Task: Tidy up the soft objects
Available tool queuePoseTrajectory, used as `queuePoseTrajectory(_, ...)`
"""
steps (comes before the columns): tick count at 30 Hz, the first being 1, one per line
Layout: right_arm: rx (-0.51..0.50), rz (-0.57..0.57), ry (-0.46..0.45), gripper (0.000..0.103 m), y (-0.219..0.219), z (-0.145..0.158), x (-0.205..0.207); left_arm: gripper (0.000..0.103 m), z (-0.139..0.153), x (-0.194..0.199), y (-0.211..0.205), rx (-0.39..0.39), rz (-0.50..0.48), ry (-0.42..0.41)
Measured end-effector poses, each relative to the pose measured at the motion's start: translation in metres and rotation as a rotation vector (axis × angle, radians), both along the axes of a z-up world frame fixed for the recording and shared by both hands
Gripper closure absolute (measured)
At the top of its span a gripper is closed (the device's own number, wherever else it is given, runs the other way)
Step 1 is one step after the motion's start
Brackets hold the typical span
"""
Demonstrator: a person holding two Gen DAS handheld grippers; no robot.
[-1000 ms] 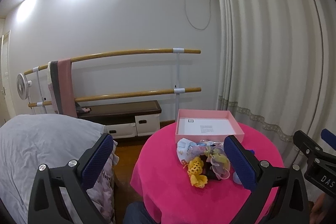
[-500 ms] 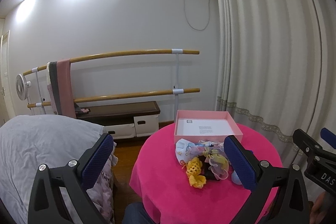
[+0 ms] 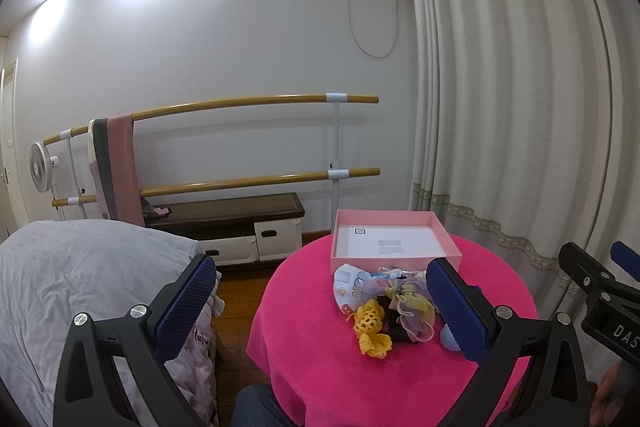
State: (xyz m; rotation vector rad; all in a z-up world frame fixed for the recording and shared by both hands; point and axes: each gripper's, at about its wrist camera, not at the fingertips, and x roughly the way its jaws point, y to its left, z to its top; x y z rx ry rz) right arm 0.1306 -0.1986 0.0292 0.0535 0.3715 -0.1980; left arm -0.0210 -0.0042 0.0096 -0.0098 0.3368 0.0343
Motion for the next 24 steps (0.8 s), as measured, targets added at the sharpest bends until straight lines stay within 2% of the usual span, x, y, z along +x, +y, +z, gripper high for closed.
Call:
queuePoseTrajectory(16,0.001,0.004,0.004,0.0,-0.001,-0.002,0.001,0.0,-0.003,-0.001,-0.001,-0.004,-0.002,-0.001)
queuePoseTrajectory(24,0.006,0.005,0.024,0.0,-0.003,-0.01,0.005,0.0,-0.011,0.009,0.0,-0.011,0.002,0.035)
